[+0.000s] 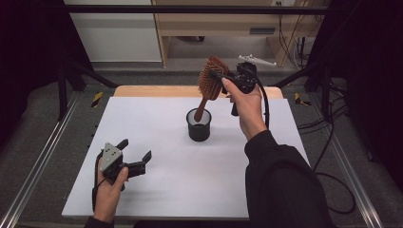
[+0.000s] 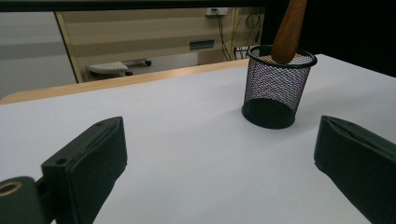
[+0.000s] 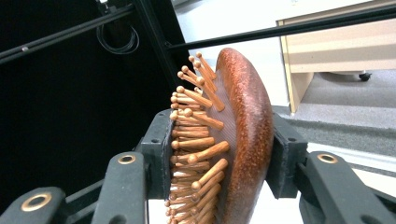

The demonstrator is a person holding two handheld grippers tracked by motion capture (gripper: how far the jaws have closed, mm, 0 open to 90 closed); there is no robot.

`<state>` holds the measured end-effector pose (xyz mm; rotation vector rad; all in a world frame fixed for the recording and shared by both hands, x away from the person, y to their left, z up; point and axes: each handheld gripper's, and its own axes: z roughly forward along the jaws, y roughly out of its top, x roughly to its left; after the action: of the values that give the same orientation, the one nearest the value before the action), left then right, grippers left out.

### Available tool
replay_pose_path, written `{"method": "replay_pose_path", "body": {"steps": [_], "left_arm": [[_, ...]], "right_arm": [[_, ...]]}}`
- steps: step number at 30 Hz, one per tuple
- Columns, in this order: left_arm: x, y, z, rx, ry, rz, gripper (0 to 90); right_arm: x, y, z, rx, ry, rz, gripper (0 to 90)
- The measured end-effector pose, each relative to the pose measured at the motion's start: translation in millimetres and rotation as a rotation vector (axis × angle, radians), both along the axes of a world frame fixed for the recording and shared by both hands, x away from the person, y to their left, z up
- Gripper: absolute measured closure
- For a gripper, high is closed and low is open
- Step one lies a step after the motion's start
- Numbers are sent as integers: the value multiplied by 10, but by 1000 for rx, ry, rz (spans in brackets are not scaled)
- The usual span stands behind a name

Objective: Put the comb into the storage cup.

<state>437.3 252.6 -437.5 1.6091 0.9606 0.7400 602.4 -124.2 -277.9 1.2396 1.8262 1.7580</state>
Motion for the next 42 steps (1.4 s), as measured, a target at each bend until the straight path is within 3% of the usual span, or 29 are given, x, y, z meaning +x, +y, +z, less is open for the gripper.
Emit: {"method": "replay_pose_path", "body": {"steps": [8,17,42], "left_arm": [[-3,-5,8,7,-24,-22,23],[7,6,2,1,-11,-13,21],[7,5,4,-2,-10,-15,21]], "right_arm": [[35,38,-156,-2,24,11,516],[70,67,-335,-3,56,14,517],[140,222,-562,-45,99,46,514]]}}
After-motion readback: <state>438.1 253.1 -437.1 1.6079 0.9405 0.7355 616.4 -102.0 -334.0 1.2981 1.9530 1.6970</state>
